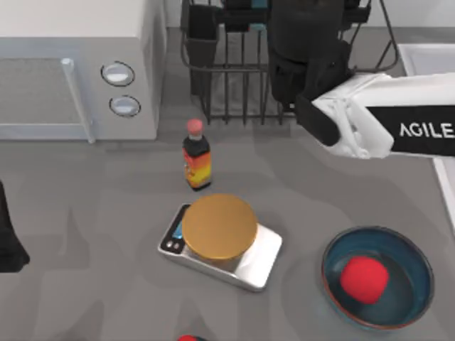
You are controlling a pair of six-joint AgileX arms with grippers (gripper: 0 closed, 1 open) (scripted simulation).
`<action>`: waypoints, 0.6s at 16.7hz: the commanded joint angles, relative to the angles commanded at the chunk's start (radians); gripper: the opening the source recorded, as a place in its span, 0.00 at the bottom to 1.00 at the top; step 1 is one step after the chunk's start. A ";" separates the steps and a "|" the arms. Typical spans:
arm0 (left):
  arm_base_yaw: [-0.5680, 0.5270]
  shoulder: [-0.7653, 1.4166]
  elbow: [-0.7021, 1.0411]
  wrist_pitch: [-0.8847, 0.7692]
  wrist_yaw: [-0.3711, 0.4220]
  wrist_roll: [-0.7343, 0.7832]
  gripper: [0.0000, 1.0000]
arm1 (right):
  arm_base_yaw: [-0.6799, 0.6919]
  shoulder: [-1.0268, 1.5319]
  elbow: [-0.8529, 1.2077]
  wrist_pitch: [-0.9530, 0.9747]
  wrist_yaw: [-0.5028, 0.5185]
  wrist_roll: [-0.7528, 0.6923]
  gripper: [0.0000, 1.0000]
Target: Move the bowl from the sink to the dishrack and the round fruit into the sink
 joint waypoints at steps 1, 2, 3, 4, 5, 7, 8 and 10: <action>0.000 0.000 0.000 0.000 0.000 0.000 1.00 | 0.000 0.000 0.000 0.000 0.000 0.000 1.00; 0.000 0.000 0.000 0.000 0.000 0.000 1.00 | 0.000 0.000 0.000 0.000 0.000 0.000 1.00; 0.000 0.000 0.000 0.000 0.000 0.000 1.00 | 0.000 0.000 0.000 0.000 0.000 0.000 1.00; 0.000 0.000 0.000 0.000 0.000 0.000 1.00 | 0.000 0.000 0.000 0.000 0.000 0.000 1.00; 0.000 0.000 0.000 0.000 0.000 0.000 1.00 | 0.000 0.000 0.000 0.000 0.000 0.000 1.00; 0.000 0.000 0.000 0.000 0.000 0.000 1.00 | 0.003 0.000 0.000 0.000 0.000 0.000 1.00; 0.000 0.000 0.000 0.000 0.000 0.000 1.00 | 0.003 0.000 0.000 0.000 0.000 0.000 1.00; 0.000 0.000 0.000 0.000 0.000 0.000 1.00 | -0.008 -0.031 -0.021 -0.012 -0.011 0.000 1.00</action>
